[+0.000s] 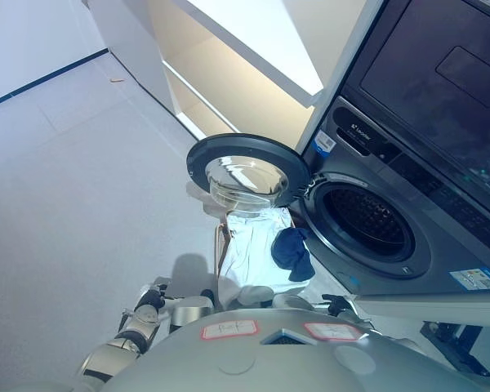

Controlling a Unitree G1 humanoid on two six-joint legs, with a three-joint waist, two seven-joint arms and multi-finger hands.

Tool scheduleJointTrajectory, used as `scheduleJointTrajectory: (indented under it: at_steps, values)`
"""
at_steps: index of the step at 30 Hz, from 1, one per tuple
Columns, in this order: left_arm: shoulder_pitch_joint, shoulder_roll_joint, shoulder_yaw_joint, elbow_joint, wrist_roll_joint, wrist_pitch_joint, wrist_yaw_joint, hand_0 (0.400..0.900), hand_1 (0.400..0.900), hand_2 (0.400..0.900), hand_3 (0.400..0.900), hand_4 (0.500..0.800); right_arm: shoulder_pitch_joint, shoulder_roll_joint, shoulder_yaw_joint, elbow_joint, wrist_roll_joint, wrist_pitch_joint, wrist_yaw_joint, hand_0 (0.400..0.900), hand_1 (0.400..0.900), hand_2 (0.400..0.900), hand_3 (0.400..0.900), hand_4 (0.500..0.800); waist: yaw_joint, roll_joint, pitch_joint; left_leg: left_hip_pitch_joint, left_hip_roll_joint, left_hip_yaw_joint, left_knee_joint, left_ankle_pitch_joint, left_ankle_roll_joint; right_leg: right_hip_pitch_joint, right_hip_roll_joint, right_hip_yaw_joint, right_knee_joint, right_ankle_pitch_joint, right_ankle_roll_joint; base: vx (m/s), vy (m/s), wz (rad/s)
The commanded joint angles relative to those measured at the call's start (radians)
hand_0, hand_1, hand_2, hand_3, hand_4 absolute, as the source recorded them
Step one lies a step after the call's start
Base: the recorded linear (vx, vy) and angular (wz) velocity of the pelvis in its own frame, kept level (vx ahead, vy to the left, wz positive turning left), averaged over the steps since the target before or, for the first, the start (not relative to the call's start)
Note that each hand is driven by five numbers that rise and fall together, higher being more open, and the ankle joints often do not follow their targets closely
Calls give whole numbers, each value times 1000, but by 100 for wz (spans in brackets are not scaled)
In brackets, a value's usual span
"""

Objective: Put the clothes in the basket into the washing machine.

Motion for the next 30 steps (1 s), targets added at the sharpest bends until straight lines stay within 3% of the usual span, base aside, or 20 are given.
scheduleJointTrajectory:
  at_steps: [1, 8, 17, 18, 25, 27, 28, 30]
  values:
    - [-66, -24, 19, 27, -25, -31, -3, 900, 900, 900, 900, 800, -55, -46, 12, 33, -10, -5, -17, 900, 900, 900, 900, 800, -2, 8, 5, -26, -8, -39, 4, -19, -27, 22, -6, -17, 23, 19, 56, 0, 0, 0]
    - [-67, -28, 14, 42, -21, -25, -11, 900, 900, 900, 900, 800, -59, -52, 16, 32, -21, -4, -17, 900, 900, 900, 900, 800, -4, 8, 13, -30, -6, -41, 4, -17, -27, 15, -6, -16, 27, 18, 55, -2, -1, 1]
    - [-87, 2, -10, -8, -24, -43, 10, 900, 900, 900, 900, 800, -149, -136, 142, -50, -191, -3, -73, 900, 900, 900, 900, 800, 8, 6, 94, -119, -4, -60, 4, 26, -32, -75, -5, -39, 60, 29, 50, -90, -21, 16]
    - [-96, 15, -24, -18, -7, -55, 30, 900, 900, 900, 900, 800, -185, -162, 197, -93, -251, -8, -88, 900, 900, 900, 900, 800, 14, 9, 122, -155, -4, -67, 4, 45, -35, -111, -5, -50, 74, 35, 47, -133, -38, 23]
    - [-102, 24, -19, -63, -47, -98, 109, 900, 900, 900, 900, 800, -215, -186, 292, -166, -379, -20, -146, 900, 900, 900, 900, 800, 26, 9, 195, -267, -6, -97, 7, 90, -42, -211, -8, -93, 98, 47, 46, -103, -37, 24]
    - [-153, 21, -28, -51, -88, -99, 166, 900, 900, 900, 900, 800, -414, -195, 383, -193, -411, 8, -165, 900, 900, 900, 900, 800, 51, 14, 249, -329, -4, -121, 18, 111, -50, -271, -11, -119, 137, 37, 38, -128, -60, 39]
    - [-173, 20, -22, -53, -97, -97, 176, 900, 900, 900, 900, 800, -437, -204, 384, -255, -421, 5, -169, 900, 900, 900, 900, 800, 52, 15, 266, -348, -1, -123, 20, 116, -52, -295, -12, -122, 153, 34, 36, -131, -51, 26]
    - [-203, 1, -25, -49, -125, -107, 204, 900, 900, 900, 900, 800, -504, -197, 406, -201, -419, 10, -213, 900, 900, 900, 900, 800, 66, 19, 314, -414, 3, -122, 58, 118, -57, -350, -19, -136, 187, 29, 29, -155, -56, 29]
